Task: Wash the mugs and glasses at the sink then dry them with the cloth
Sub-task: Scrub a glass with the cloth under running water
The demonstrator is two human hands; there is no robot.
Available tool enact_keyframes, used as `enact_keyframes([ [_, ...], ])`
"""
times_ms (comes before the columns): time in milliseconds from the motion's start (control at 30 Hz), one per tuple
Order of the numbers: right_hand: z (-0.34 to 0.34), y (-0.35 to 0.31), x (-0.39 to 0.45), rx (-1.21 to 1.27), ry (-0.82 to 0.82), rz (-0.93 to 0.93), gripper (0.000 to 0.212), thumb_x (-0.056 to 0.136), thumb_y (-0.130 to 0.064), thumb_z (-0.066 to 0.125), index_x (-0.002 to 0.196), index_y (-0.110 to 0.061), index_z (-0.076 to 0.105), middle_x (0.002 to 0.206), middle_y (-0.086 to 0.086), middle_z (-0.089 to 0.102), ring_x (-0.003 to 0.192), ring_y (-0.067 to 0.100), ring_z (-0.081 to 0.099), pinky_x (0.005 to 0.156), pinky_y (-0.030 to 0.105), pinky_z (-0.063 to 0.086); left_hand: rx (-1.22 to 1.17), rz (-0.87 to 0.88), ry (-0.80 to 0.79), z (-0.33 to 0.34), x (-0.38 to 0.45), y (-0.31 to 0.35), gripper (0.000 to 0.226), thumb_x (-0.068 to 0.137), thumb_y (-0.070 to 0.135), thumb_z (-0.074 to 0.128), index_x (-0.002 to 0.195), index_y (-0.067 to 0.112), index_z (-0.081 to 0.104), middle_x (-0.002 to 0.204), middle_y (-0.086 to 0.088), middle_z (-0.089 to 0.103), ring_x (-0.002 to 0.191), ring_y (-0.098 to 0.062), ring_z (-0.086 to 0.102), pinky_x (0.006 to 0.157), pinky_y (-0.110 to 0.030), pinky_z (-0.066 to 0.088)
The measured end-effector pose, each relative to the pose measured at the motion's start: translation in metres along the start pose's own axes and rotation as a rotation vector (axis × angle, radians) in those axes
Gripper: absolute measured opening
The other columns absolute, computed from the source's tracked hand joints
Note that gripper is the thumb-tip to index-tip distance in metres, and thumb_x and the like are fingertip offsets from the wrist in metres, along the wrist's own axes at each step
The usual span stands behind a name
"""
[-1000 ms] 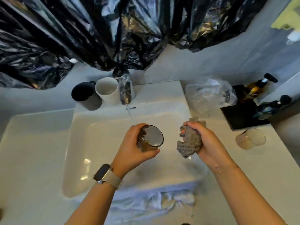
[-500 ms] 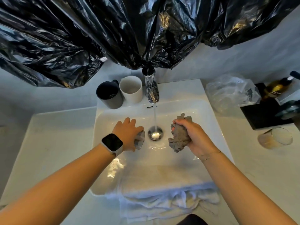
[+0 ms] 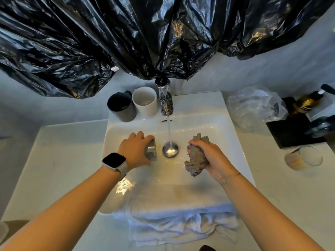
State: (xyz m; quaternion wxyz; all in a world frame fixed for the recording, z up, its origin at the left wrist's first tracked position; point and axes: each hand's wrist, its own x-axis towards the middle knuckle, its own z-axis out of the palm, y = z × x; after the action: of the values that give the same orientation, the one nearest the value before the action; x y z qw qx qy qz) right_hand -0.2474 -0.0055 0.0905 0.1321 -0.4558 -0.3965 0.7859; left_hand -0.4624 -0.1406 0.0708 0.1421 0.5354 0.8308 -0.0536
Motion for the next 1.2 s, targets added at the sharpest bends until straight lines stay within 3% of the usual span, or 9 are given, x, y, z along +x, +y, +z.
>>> enact_keyframes([
  [133,-0.011,-0.003,0.004,0.007,0.022,0.012,0.011,0.089,-0.019,0.066,0.094,-0.010,0.070,0.078,0.004,0.072,0.067,0.011,0.069,0.054,0.024,0.053,-0.661,-0.047,0.185,0.013,0.001,0.007,0.076,0.061,0.037,0.088,0.125,0.036,0.047,0.109,0.012,0.055,0.097,-0.011,0.057,0.078,-0.015,0.044],
  [200,-0.016,-0.005,0.007,0.019,0.033,0.013,0.013,0.089,-0.019,0.066,0.097,-0.009,0.070,0.083,0.006,0.071,0.072,0.014,0.068,0.058,0.026,0.054,-0.861,-0.059,0.242,0.021,0.007,0.019,0.077,0.061,0.032,0.091,0.124,0.038,0.047,0.112,0.017,0.057,0.102,-0.003,0.058,0.084,-0.012,0.046],
  [333,-0.026,-0.010,0.019,-0.001,0.070,0.006,0.021,0.090,-0.020,0.066,0.104,-0.005,0.069,0.087,0.008,0.070,0.081,0.018,0.066,0.074,0.031,0.053,-1.095,-0.077,0.294,0.035,0.029,0.043,0.081,0.061,0.027,0.093,0.124,0.045,0.046,0.121,0.015,0.061,0.112,-0.004,0.059,0.094,-0.019,0.050],
  [500,-0.030,-0.013,0.035,-0.098,0.102,-0.010,0.023,0.088,-0.024,0.068,0.104,-0.008,0.069,0.089,0.005,0.072,0.084,0.016,0.069,0.080,0.034,0.056,-1.186,-0.106,0.339,0.044,0.050,0.055,0.081,0.062,0.026,0.092,0.125,0.049,0.045,0.123,0.019,0.061,0.115,-0.004,0.059,0.098,-0.024,0.050],
  [700,-0.022,-0.016,0.056,-0.421,0.133,-0.160,0.029,0.082,-0.043,0.071,0.080,-0.014,0.073,0.070,-0.005,0.073,0.066,0.006,0.070,0.060,0.020,0.052,-1.208,-0.101,0.370,0.048,0.056,0.056,0.081,0.065,0.026,0.091,0.130,0.039,0.045,0.127,0.015,0.059,0.119,-0.007,0.057,0.101,-0.031,0.050],
  [900,0.000,-0.023,0.077,-0.778,0.098,-0.332,0.062,0.081,-0.055,0.066,0.071,0.005,0.055,0.063,0.016,0.060,0.057,0.011,0.054,0.064,0.029,0.047,-1.219,-0.086,0.395,0.049,0.053,0.059,0.079,0.063,0.032,0.088,0.125,0.052,0.043,0.124,0.019,0.059,0.117,-0.005,0.057,0.097,-0.026,0.051],
  [1000,0.009,-0.024,0.084,-0.928,0.114,-0.394,0.051,0.080,-0.052,0.066,0.056,-0.010,0.050,0.048,0.002,0.050,0.049,0.009,0.044,0.055,0.027,0.040,-1.227,-0.063,0.398,0.049,0.052,0.060,0.079,0.061,0.033,0.087,0.127,0.045,0.045,0.122,0.017,0.061,0.115,-0.005,0.059,0.095,-0.024,0.052],
  [1067,0.013,-0.025,0.086,-0.998,0.136,-0.408,0.045,0.080,-0.047,0.066,0.052,-0.018,0.049,0.042,-0.008,0.047,0.045,0.008,0.043,0.050,0.024,0.035,-1.228,-0.064,0.404,0.049,0.052,0.059,0.079,0.062,0.030,0.088,0.125,0.049,0.045,0.121,0.021,0.061,0.115,-0.002,0.059,0.091,-0.017,0.050],
  [1200,0.013,-0.026,0.089,-1.023,0.108,-0.416,0.037,0.080,-0.034,0.066,0.055,-0.010,0.053,0.049,0.005,0.049,0.050,0.016,0.044,0.053,0.026,0.035,-1.217,-0.062,0.390,0.052,0.052,0.055,0.081,0.065,0.021,0.089,0.121,0.058,0.043,0.116,0.031,0.059,0.111,0.007,0.057,0.084,-0.006,0.046],
])
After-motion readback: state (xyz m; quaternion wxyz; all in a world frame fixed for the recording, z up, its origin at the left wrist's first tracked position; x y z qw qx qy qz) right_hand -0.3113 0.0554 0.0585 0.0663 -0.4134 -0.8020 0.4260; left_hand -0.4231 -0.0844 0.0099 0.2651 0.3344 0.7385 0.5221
